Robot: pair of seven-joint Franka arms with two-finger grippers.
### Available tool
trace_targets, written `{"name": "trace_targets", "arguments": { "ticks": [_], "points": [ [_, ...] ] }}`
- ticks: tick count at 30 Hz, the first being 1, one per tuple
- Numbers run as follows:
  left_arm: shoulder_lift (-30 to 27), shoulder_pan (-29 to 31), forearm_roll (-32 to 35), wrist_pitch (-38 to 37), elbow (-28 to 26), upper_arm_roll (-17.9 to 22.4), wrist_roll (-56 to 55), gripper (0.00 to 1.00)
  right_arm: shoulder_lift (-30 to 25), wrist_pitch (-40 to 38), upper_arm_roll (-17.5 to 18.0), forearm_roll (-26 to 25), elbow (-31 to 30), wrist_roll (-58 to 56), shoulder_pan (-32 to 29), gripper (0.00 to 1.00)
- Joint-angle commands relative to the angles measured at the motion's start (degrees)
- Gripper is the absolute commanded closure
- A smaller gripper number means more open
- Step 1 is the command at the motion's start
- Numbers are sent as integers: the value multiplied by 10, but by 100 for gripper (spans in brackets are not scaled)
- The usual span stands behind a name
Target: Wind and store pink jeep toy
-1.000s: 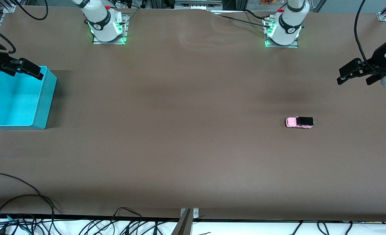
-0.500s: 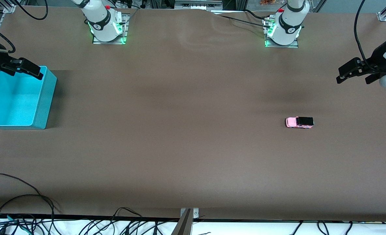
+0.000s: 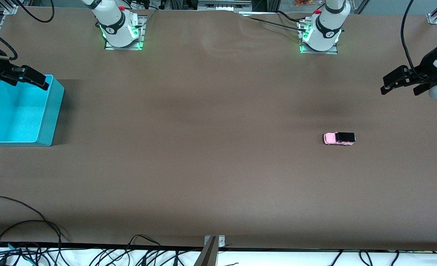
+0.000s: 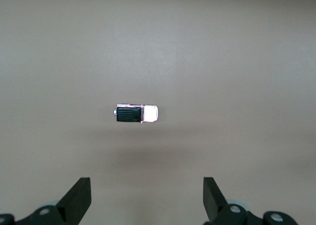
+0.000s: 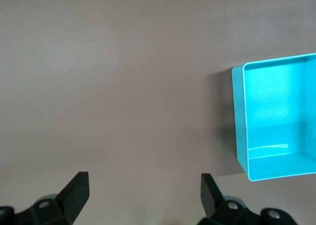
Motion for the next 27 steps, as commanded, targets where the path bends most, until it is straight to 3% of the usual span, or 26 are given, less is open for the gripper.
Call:
{"name": "trace_targets", "arguments": {
  "ticks": [1,27],
  "points": [
    [7,-1,-11,-10,12,7,20,0,-3,-5,2,1,4,-8,-1,0],
    [7,2,-12,-11,4,8,16,0,-3,-18,5,1,2,-5,1,0]
  ]
}}
